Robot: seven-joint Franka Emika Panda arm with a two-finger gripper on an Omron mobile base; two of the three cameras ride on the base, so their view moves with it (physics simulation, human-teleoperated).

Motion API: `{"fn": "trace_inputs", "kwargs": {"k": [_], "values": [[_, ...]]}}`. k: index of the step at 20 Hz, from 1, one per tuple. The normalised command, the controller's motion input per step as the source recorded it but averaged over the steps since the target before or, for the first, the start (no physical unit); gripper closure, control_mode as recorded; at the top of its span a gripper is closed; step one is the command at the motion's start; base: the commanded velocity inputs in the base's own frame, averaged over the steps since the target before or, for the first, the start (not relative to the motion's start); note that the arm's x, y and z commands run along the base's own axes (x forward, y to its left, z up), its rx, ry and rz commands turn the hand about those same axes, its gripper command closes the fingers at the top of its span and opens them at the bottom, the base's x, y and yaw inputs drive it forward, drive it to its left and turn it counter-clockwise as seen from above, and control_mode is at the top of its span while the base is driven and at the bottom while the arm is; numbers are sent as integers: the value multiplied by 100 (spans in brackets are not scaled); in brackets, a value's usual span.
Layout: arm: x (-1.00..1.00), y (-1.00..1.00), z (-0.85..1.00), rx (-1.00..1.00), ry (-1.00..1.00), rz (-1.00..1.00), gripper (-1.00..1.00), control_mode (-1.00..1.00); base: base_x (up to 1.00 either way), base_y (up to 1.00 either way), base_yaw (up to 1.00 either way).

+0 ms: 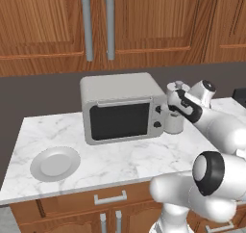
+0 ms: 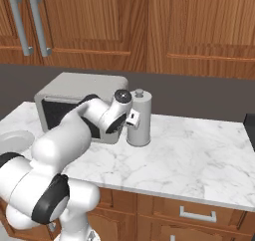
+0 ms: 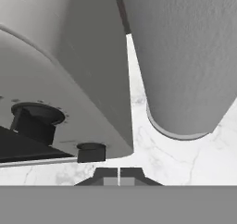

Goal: Pick up the bagel from the plate, place it on the toaster oven rack, close the door, and set the timer.

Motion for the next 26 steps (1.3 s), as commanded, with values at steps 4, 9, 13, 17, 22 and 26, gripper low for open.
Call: {"fn": "trace_inputs", "kwargs": {"k": [4,9,13,17,22,26], "values": [[-36,74,48,-7,0,0,100,-100,0,0,0],[-9,61,32,-15,3,0,100,-100,0,0,0],[5,36,1,-14,2,0,100,-100,0,0,0],[21,10,0,-7,0,0,100,-100,0,0,0],[23,-1,0,-4,0,0,100,-100,0,0,0],[11,-5,-8,-4,0,0,100,-100,0,0,0]]}}
